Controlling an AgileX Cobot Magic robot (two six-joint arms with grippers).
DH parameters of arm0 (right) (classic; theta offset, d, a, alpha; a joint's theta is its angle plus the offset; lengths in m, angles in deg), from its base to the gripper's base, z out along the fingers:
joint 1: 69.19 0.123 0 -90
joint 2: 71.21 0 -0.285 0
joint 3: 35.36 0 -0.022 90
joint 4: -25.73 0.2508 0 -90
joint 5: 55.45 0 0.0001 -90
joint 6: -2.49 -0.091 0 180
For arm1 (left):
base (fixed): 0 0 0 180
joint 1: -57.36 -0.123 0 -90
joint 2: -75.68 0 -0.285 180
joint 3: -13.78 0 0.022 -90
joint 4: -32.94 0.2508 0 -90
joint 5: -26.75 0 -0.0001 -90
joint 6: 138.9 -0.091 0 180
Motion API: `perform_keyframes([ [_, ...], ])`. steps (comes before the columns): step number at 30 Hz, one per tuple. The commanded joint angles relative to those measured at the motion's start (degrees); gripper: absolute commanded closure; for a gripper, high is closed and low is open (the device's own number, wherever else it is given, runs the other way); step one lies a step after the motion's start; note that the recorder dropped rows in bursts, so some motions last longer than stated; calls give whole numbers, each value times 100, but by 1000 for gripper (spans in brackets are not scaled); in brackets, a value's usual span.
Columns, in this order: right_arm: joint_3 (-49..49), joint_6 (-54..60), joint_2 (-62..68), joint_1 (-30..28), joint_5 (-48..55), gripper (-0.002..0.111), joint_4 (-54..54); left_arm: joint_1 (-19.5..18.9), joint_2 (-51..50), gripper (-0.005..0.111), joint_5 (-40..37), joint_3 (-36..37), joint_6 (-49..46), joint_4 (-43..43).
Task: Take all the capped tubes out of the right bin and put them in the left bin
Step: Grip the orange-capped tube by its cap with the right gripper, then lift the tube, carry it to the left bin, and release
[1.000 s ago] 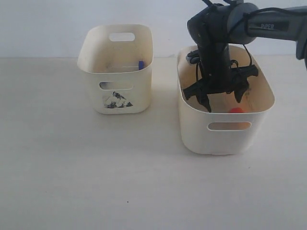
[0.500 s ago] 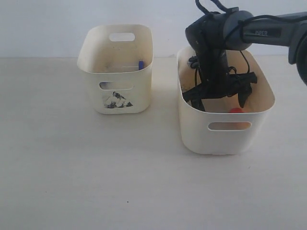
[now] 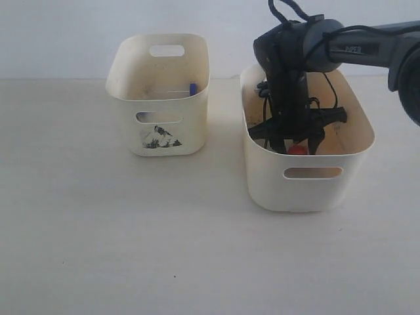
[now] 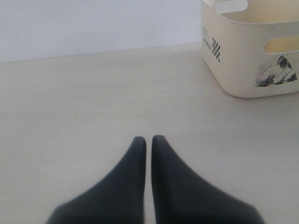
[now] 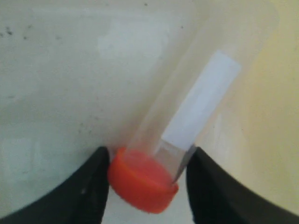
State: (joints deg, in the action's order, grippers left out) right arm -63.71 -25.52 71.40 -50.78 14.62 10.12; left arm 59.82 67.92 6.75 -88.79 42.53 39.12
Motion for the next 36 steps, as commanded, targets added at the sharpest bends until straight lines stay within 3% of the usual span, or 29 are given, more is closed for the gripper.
perform_keyframes([
  [1, 92, 5, 209, -20, -10, 68, 122, 8, -3, 102, 53, -21, 54, -64],
  [7, 92, 5, 209, -20, -10, 71, 135, 8, -3, 102, 53, -21, 54, -64],
  [13, 92, 48, 209, -20, -10, 108, 170, 8, -3, 102, 53, -21, 54, -64],
  [22, 92, 340, -85, -9, -10, 108, 491, 8, -3, 102, 53, -21, 54, -64],
  [36, 92, 1035, -1862, -9, -10, 108, 929, 8, -3, 102, 53, -21, 54, -64],
])
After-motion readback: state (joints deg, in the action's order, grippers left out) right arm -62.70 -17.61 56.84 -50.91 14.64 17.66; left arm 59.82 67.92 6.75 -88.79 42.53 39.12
